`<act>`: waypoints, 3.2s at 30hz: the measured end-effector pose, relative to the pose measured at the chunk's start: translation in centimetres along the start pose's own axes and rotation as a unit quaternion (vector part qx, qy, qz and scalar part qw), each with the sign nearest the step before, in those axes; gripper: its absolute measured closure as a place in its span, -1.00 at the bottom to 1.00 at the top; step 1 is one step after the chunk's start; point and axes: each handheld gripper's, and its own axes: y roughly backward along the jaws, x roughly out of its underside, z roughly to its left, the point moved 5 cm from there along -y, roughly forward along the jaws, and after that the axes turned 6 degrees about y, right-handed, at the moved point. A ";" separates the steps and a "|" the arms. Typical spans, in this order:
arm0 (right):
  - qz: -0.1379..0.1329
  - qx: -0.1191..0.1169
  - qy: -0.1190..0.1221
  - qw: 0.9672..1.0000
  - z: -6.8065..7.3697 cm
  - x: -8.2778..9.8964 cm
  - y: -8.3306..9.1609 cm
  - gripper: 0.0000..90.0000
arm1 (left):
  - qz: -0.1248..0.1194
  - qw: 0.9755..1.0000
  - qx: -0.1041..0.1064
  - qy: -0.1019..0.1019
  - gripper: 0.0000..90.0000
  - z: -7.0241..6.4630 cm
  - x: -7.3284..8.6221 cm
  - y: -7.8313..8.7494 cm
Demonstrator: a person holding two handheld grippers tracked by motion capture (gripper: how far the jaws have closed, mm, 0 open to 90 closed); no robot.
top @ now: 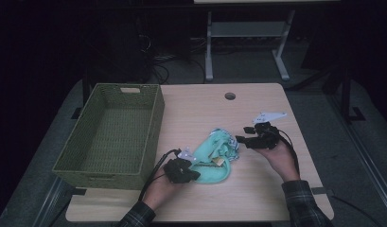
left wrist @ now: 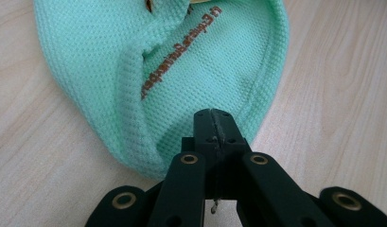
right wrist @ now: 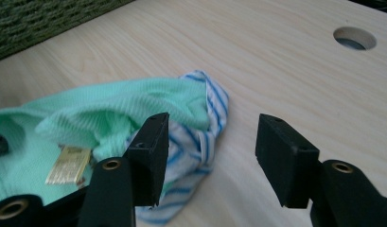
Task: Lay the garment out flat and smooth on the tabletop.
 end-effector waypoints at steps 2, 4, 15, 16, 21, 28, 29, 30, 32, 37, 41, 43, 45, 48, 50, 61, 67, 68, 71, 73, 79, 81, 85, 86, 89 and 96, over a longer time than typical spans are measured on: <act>-0.002 -0.003 0.002 1.000 -0.1 -0.6 -0.5 0.05 | 0.000 1.000 -0.001 -0.003 0.99 0.0 0.0 0.0; 0.002 -0.008 0.004 1.000 -0.3 -1.2 -1.2 0.05 | -0.005 1.000 0.001 0.004 0.99 -0.1 0.0 0.0; 0.026 -0.026 -0.006 0.999 -0.9 -2.4 -5.1 0.14 | -0.001 1.000 0.000 0.001 0.99 0.0 0.0 0.0; 0.032 -0.029 -0.005 0.999 -0.9 -2.4 -5.5 0.15 | -0.001 1.000 0.000 0.002 0.99 0.0 0.0 0.0; 0.050 -0.039 -0.011 0.998 -0.9 -2.3 -7.4 0.21 | 0.000 1.000 0.001 0.003 0.99 -0.1 0.0 0.0; 0.077 -0.051 -0.015 0.996 -1.1 -1.3 -9.0 0.53 | -0.005 1.000 0.001 0.007 0.99 -0.1 -0.1 -0.1; 0.082 -0.054 -0.017 0.995 -1.1 -1.1 -9.1 0.58 | -0.005 1.000 0.001 0.007 0.99 -0.1 -0.1 -0.1; 0.086 -0.057 -0.021 0.994 -1.1 -1.0 -9.3 0.65 | -0.005 1.000 0.000 0.009 0.99 -0.1 -0.1 -0.1; 0.089 -0.063 -0.021 0.994 -1.1 -0.7 -9.5 0.79 | -0.005 1.000 0.000 0.009 0.99 -0.1 -0.1 -0.1; 0.079 -0.053 -0.015 0.995 -1.0 -1.3 -9.0 0.89 | -0.001 1.000 0.002 0.006 0.99 0.0 -0.1 -0.1; 0.072 -0.038 -0.008 0.997 -1.3 -2.1 -8.3 0.89 | -0.004 1.000 0.005 0.011 0.99 0.0 -0.1 -0.1; 0.065 -0.029 -0.004 0.997 -1.6 -2.7 -8.1 0.89 | -0.001 1.000 0.005 0.007 0.99 0.1 -0.1 -0.1; 0.066 -0.020 -0.001 0.998 -1.8 -3.2 -8.0 0.89 | -0.001 1.000 0.006 0.010 0.99 0.0 -0.1 -0.1; 0.064 -0.005 0.001 0.998 -2.3 -3.9 -8.0 0.89 | 0.000 1.000 0.007 0.011 0.99 0.0 -0.1 -0.1; 0.060 0.008 0.009 0.998 -2.7 -4.2 -8.1 0.90 | -0.004 1.000 0.007 0.014 0.99 0.0 -0.1 -0.1; 0.083 0.005 -0.001 0.997 -3.3 -3.8 -10.1 0.71 | 0.001 1.000 0.007 0.007 0.99 0.1 -0.1 0.0; 0.053 0.003 -0.001 0.999 -2.7 -4.7 -7.7 0.53 | -0.001 1.000 0.008 0.011 0.99 0.1 -0.1 -0.1; 0.052 0.006 0.001 0.999 -2.8 -4.7 -7.3 0.53 | 0.001 1.000 0.006 0.006 0.99 0.1 -0.1 0.0; 0.042 0.011 -0.002 0.999 -3.0 -4.4 -5.6 0.52 | 0.001 1.000 0.008 0.008 0.99 0.1 0.0 0.0; 0.037 0.011 -0.009 0.999 -3.0 -3.8 -4.6 0.52 | 0.002 1.000 0.006 0.006 0.99 0.1 0.0 0.0; 0.034 0.019 -0.013 0.999 -3.3 -1.8 -2.5 0.51 | 0.003 1.000 0.005 0.004 0.99 0.1 0.0 0.0; 0.032 0.022 -0.015 0.999 -3.4 -1.3 -2.0 0.50 | 0.003 1.000 0.005 0.004 0.99 0.1 0.0 0.0; 0.034 0.023 -0.020 0.999 -3.4 0.1 -1.3 0.50 | -0.001 1.000 0.007 0.010 0.99 0.1 -0.1 -0.1; 0.035 0.024 -0.022 0.999 -3.4 0.5 -1.2 0.50 | 0.001 1.000 0.006 0.007 0.99 0.1 -0.1 0.0; 0.040 0.018 -0.034 0.998 -3.3 1.8 -1.2 0.47 | 0.003 1.000 0.008 0.006 0.99 0.2 0.0 0.0; 0.043 -0.001 -0.052 0.998 -2.6 3.1 -2.1 0.40 | -0.002 1.000 0.010 0.014 0.99 0.1 0.0 -0.1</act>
